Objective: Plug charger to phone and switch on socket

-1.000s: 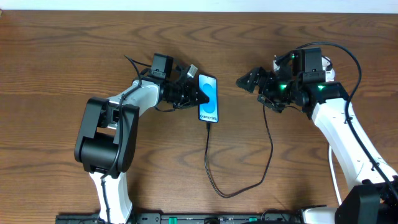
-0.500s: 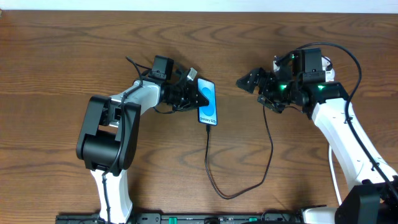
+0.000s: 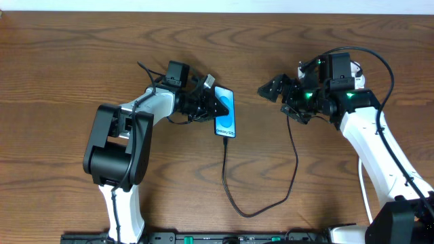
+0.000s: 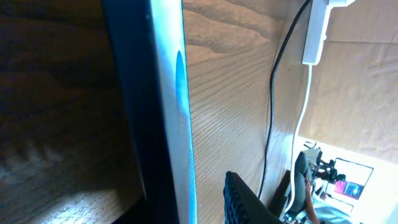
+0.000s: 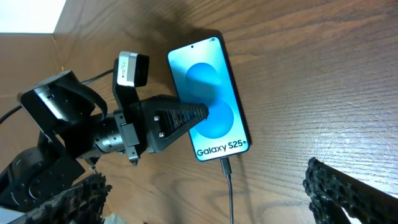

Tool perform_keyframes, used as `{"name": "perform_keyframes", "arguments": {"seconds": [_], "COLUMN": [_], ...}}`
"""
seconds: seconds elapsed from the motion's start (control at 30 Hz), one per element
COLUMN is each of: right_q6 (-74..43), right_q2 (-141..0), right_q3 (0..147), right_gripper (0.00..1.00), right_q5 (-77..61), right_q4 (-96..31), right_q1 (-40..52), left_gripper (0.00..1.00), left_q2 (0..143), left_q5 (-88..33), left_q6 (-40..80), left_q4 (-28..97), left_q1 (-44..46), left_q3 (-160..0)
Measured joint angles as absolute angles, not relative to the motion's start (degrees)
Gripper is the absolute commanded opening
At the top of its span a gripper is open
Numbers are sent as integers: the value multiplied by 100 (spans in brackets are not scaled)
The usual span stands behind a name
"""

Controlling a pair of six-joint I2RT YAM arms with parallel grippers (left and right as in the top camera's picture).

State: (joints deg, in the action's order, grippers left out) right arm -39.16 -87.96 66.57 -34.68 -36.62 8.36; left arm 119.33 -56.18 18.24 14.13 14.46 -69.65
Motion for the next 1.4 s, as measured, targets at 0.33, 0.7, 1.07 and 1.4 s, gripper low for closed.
{"name": "perform_keyframes", "arguments": {"seconds": [0.33, 0.7, 1.07, 1.4], "right_q6": [-3916, -3903, -3833, -3824], "right_q2": [-8796, -8796, -8796, -8796], "right_q3": [6657, 6657, 6657, 6657], "right_gripper": [99, 99, 99, 99], "right_q5": [-3465, -3291, -2512, -2307], "right_q4": [-3708, -3922, -4377, -4493], "right_q1": [836, 836, 836, 836], "left_gripper": [68, 90, 92, 92], "left_q2": [11933, 11904, 11754, 11708], "left_q5": [-5638, -5596, -5063, -4757], "left_q6": [1822, 1841, 1951, 1951], "left_q4": [1468, 1590, 2056, 2451], "left_q1": [1446, 1441, 1083, 738], "left_q3": [-6965, -7006, -7076, -7168]}}
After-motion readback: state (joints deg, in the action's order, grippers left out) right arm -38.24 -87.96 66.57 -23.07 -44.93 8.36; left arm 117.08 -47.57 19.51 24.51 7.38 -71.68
